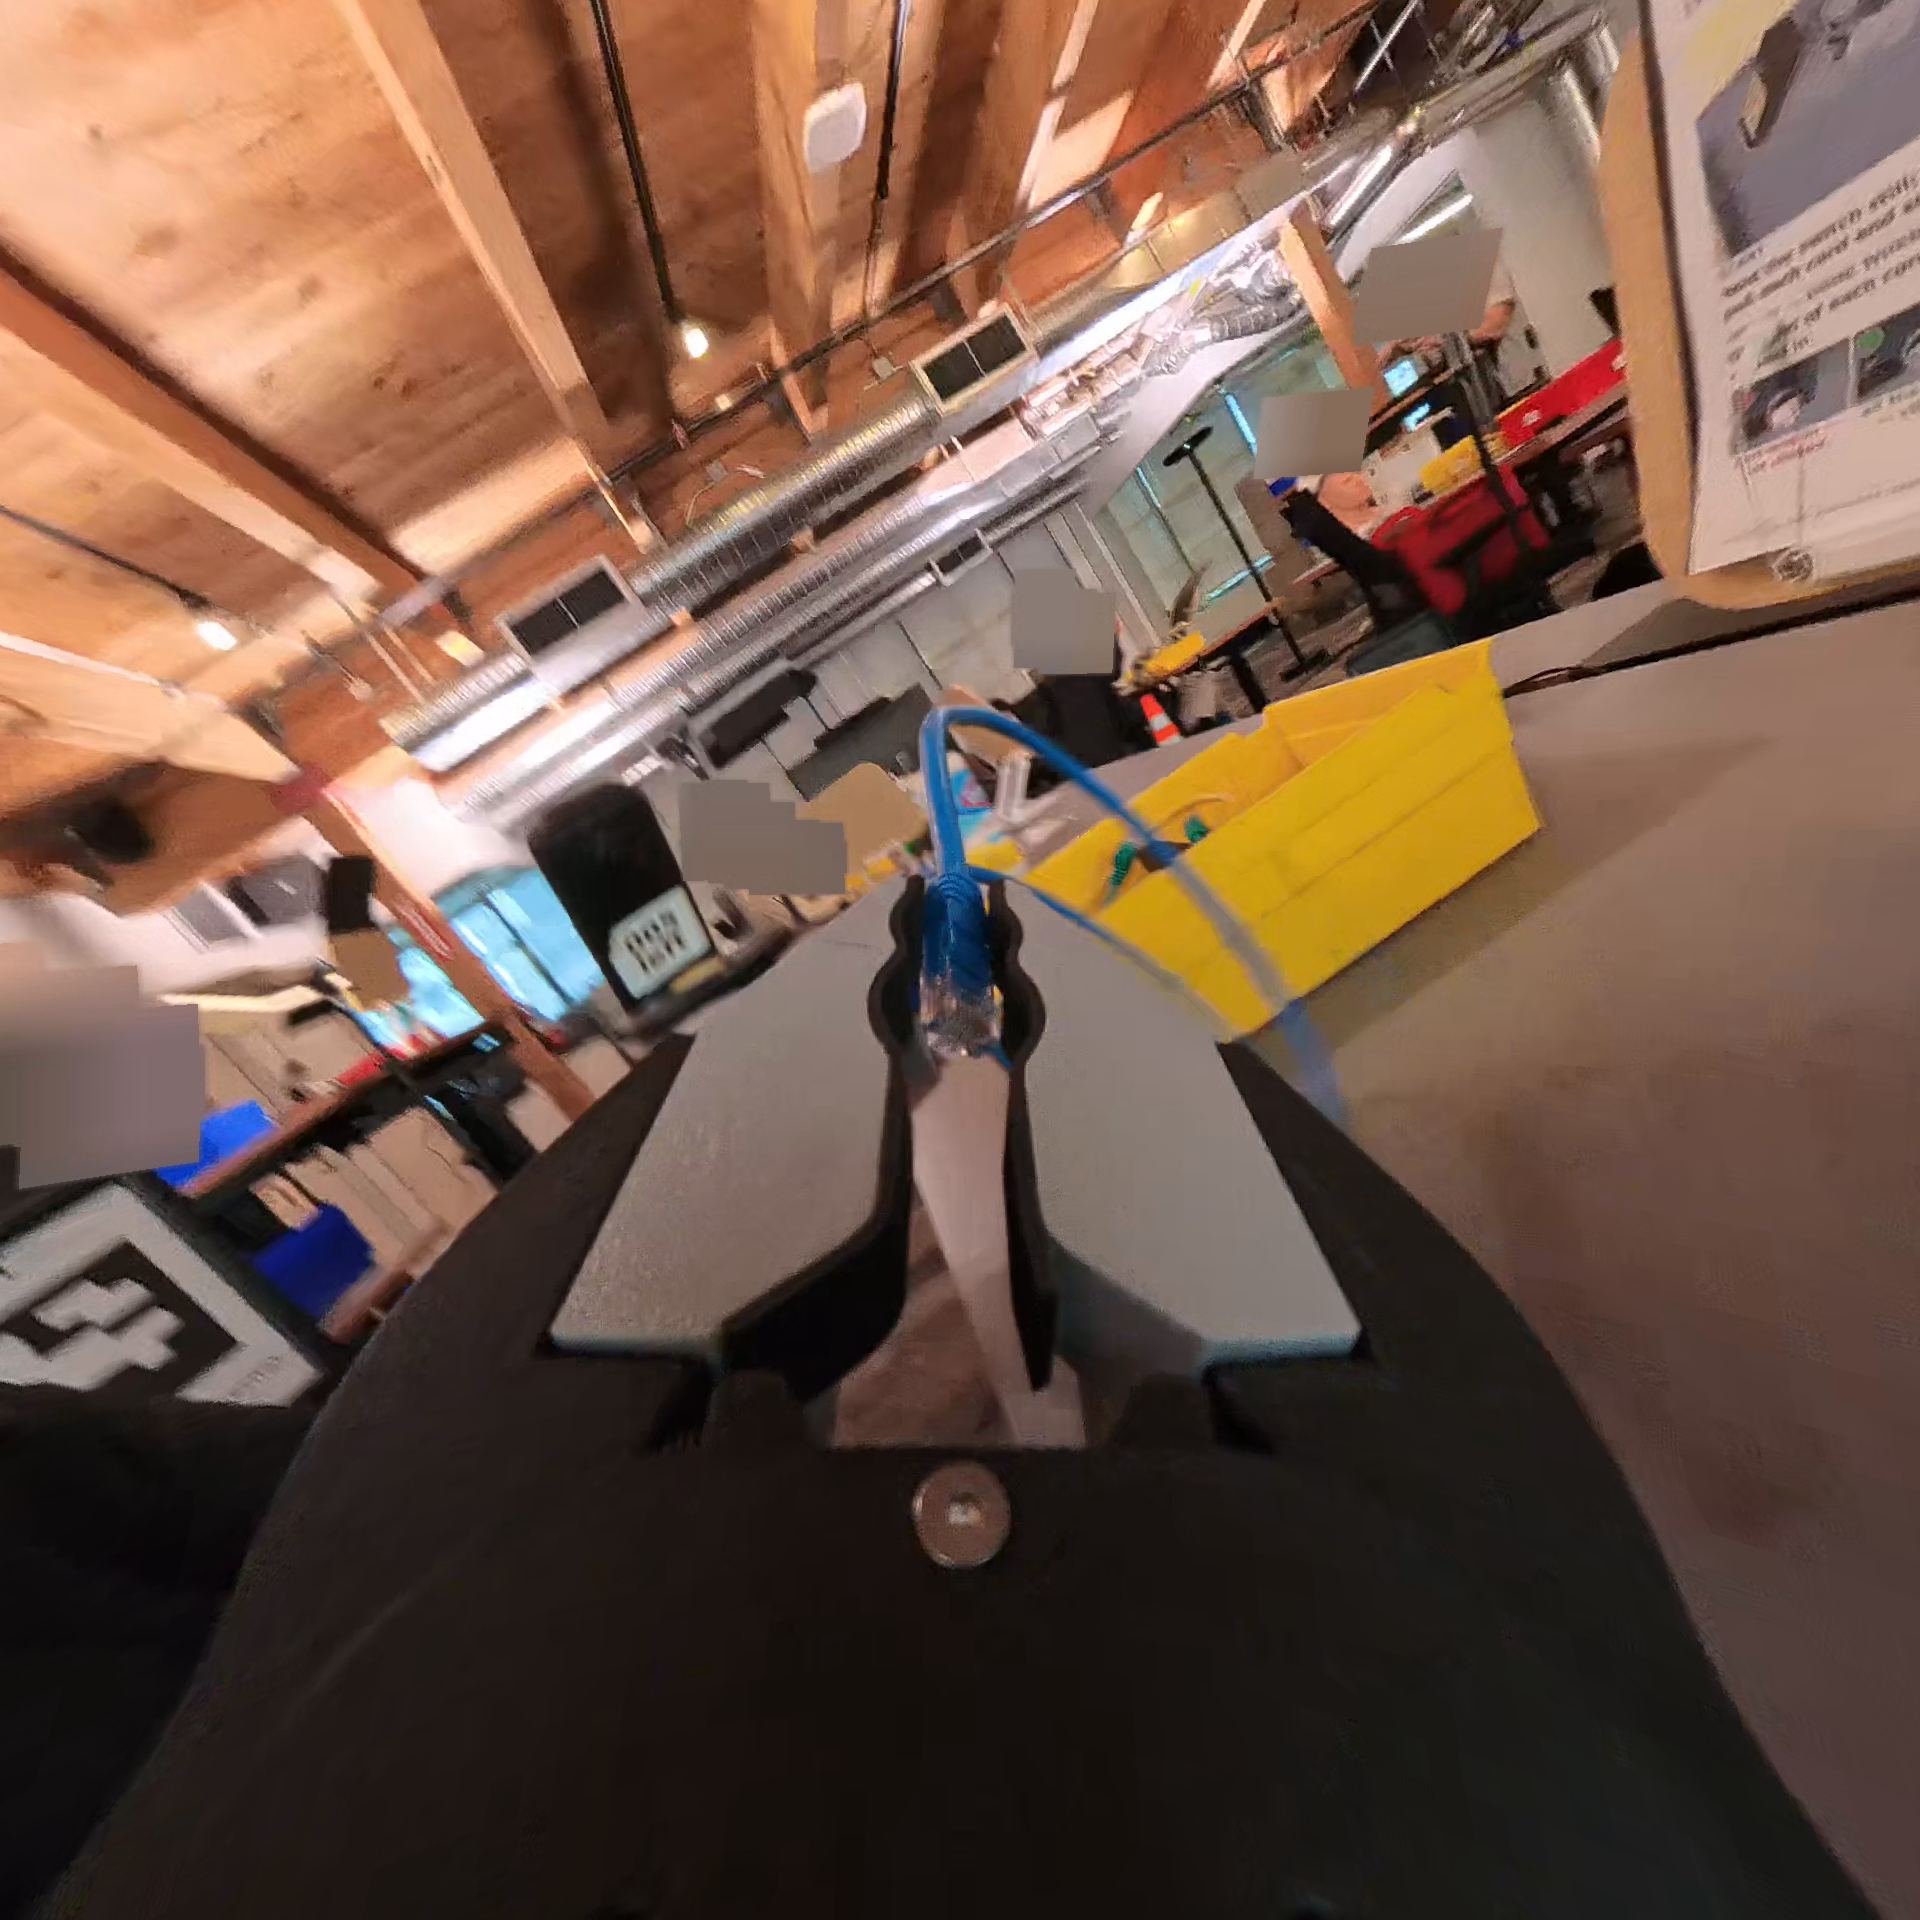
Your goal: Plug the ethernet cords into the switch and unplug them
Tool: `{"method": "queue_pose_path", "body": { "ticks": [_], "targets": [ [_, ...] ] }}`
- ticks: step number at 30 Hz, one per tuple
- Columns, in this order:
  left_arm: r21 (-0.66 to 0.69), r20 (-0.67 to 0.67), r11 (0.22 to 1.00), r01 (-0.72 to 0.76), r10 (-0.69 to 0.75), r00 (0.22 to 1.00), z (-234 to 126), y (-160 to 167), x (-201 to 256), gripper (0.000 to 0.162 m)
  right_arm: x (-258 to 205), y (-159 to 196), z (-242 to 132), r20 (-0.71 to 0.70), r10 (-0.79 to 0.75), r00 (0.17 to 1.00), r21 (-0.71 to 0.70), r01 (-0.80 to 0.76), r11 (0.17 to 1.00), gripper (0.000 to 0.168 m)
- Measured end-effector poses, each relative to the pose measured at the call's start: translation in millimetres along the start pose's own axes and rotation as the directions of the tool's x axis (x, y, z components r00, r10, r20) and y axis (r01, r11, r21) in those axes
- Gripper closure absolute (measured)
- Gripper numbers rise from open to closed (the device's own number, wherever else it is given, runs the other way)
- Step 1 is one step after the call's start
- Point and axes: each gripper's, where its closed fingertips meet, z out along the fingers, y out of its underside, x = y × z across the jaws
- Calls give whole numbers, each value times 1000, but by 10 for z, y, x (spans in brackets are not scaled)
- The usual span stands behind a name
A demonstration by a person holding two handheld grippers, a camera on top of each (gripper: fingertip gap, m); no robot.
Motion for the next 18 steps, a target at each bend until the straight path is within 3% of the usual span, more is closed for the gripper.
{"method": "queue_pose_path", "body": {
  "ticks": [4,8,11,12,15,18],
  "targets": [
    [-17,-23,994,104,-104,994,278,-210,-43,136,20,8,-91,-90,-162,983,-51,157,986,168],
    [-43,-47,989,142,-144,988,604,-342,-108,137,117,-76,-174,-199,-252,947,-62,244,968,168],
    [-100,-6,982,161,-162,987,861,-255,-318,162,318,54,-198,-269,-276,923,-152,242,958,168],
    [-131,-11,975,178,-181,983,922,-201,-360,162,327,114,-193,-264,-282,922,-187,238,953,168],
    [-186,-53,963,197,-210,976,933,-122,-363,162,355,131,-255,-327,-342,881,-280,255,925,168],
    [-235,-60,961,144,-162,985,793,-24,-333,145,296,13,-351,-370,-457,809,-335,343,878,158]
  ]
}}
